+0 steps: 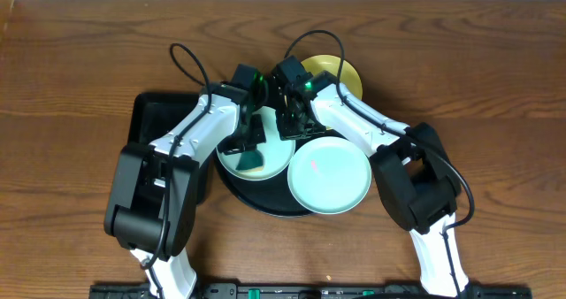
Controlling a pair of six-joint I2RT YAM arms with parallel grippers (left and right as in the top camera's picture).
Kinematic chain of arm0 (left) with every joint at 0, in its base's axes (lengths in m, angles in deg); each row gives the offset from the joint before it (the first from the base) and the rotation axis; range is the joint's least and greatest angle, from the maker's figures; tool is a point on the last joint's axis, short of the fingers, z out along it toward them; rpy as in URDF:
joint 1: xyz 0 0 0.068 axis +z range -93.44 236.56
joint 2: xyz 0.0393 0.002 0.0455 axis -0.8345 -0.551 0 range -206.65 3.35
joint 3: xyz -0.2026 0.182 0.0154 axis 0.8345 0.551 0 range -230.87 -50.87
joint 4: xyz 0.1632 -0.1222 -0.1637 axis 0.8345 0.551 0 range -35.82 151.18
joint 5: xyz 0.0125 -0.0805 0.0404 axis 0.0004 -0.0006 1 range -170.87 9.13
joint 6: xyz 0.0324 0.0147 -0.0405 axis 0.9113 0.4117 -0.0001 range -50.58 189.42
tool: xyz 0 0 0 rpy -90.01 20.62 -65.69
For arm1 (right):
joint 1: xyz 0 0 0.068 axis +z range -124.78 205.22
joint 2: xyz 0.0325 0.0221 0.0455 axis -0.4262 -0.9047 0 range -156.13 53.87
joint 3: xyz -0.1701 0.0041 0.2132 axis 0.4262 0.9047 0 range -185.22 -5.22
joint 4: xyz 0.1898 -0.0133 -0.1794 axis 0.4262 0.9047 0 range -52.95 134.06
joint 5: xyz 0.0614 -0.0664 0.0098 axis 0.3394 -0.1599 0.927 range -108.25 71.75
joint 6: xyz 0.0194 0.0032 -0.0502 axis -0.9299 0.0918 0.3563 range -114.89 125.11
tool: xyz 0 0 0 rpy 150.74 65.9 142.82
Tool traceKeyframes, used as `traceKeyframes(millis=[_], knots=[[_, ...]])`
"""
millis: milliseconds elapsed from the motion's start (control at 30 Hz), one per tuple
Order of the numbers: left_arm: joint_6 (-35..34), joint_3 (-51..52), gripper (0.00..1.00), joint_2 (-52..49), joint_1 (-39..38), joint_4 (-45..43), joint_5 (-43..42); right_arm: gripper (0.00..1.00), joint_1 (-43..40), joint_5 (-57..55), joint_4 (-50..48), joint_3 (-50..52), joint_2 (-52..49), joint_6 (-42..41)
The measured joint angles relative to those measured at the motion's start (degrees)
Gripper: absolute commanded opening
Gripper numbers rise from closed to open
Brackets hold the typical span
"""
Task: Clean dirty plates on tray and stack at the side
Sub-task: 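Scrub the mint plate with the sponge while right gripper holds rim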
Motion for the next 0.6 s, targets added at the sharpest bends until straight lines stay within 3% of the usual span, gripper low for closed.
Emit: traceKeyframes(millis=[167,467,600], knots=[[-2.3,0.0,0.07,0.0,0.1,0.9,2.9,0.01,0.0,0.0,0.0,0.0,0.0,0.0],[15.1,0.1,0.08,0.0,1.5,-1.7,-13.7,0.01,0.0,0.0,0.0,0.0,0.0,0.0],[12.3,0.1,0.07,0.0,1.0,-1.7,-11.0,0.01,0.0,0.1,0.0,0.0,0.0,0.0]])
